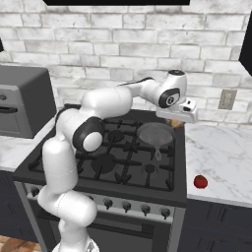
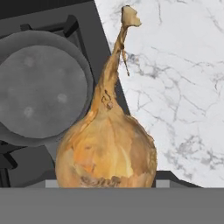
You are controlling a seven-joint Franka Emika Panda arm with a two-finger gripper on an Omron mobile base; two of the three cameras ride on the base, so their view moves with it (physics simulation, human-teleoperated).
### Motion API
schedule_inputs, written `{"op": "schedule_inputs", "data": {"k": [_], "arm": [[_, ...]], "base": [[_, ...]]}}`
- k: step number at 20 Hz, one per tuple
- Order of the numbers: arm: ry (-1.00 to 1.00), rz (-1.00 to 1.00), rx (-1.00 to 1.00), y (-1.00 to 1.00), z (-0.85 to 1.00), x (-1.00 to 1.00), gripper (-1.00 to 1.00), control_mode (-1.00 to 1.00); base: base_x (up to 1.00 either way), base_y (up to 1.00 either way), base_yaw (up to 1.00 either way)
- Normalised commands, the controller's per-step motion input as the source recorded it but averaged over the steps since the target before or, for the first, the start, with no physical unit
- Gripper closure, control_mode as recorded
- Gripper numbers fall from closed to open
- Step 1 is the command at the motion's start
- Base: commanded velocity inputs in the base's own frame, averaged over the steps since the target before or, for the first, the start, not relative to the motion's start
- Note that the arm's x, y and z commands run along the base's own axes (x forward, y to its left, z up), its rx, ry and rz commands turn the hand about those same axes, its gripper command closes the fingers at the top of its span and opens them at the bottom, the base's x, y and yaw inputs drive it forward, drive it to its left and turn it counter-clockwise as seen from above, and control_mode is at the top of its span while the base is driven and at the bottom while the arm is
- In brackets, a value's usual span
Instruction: Place the pan on the rear right burner on the stove. Then place the tomato and the onion in the pan and turn on the rear right burner.
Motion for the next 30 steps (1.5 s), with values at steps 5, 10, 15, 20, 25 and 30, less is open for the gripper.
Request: {"op": "schedule_inputs", "data": {"k": [5,10,15,20,25,30], "arm": [[0.00,0.01,0.00,0.18,0.00,0.00,1.00,-1.00],[0.00,0.00,0.00,0.35,0.00,0.10,1.00,-1.00],[0.00,0.01,0.00,0.39,0.00,0.16,1.00,-1.00],[0.00,0.02,0.00,0.25,0.00,0.06,1.00,-1.00],[0.01,0.02,0.00,0.22,0.00,0.23,1.00,-1.00],[0.01,0.01,0.00,0.16,0.00,0.41,1.00,-1.00]], "base": [[0.00,0.00,0.00],[0.00,0.00,0.00],[0.00,0.00,0.00],[0.00,0.00,0.00],[0.00,0.00,0.00],[0.00,0.00,0.00]]}}
